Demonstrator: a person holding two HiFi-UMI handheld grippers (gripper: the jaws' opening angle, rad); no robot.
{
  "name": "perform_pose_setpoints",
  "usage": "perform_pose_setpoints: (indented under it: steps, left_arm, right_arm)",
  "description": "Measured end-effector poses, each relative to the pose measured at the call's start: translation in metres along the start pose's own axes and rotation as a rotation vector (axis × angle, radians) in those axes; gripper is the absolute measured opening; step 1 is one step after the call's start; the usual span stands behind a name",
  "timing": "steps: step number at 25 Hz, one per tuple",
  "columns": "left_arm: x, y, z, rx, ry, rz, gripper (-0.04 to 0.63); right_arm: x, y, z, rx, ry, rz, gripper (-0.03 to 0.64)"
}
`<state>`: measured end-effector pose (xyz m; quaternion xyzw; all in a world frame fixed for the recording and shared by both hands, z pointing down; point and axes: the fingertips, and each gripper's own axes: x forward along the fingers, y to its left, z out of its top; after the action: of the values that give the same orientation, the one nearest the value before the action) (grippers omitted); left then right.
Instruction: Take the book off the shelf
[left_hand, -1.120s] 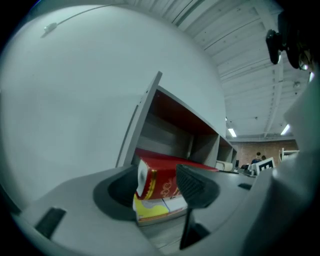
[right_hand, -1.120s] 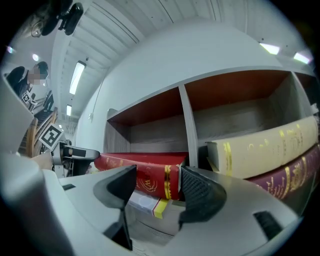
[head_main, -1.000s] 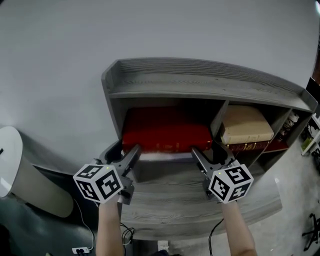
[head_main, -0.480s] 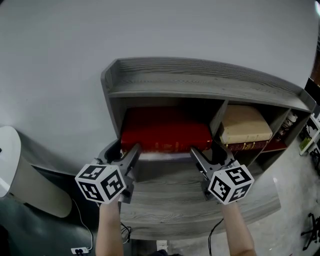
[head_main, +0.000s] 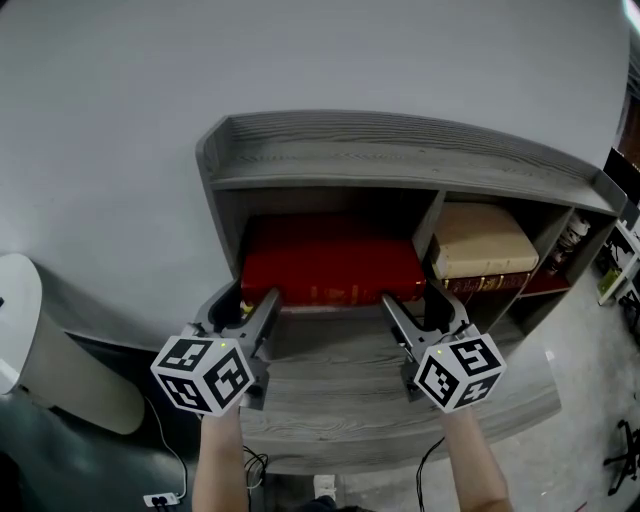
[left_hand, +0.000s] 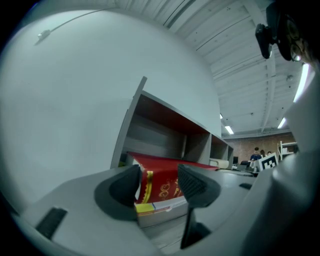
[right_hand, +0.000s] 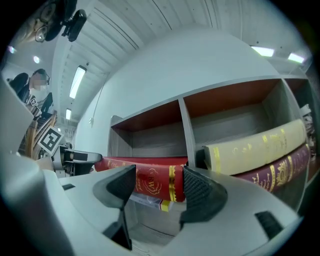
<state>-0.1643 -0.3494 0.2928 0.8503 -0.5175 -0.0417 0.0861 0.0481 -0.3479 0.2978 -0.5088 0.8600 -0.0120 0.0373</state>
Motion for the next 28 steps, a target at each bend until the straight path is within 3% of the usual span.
perform_pose_setpoints:
  steps: [28]
  left_arm:
    - [-0.079, -0.050, 0.009, 0.070, -0.121, 0.048, 0.235]
  right_arm:
    - [-0.073, 0.034, 0.017, 0.003, -0.117, 0.035, 0.279]
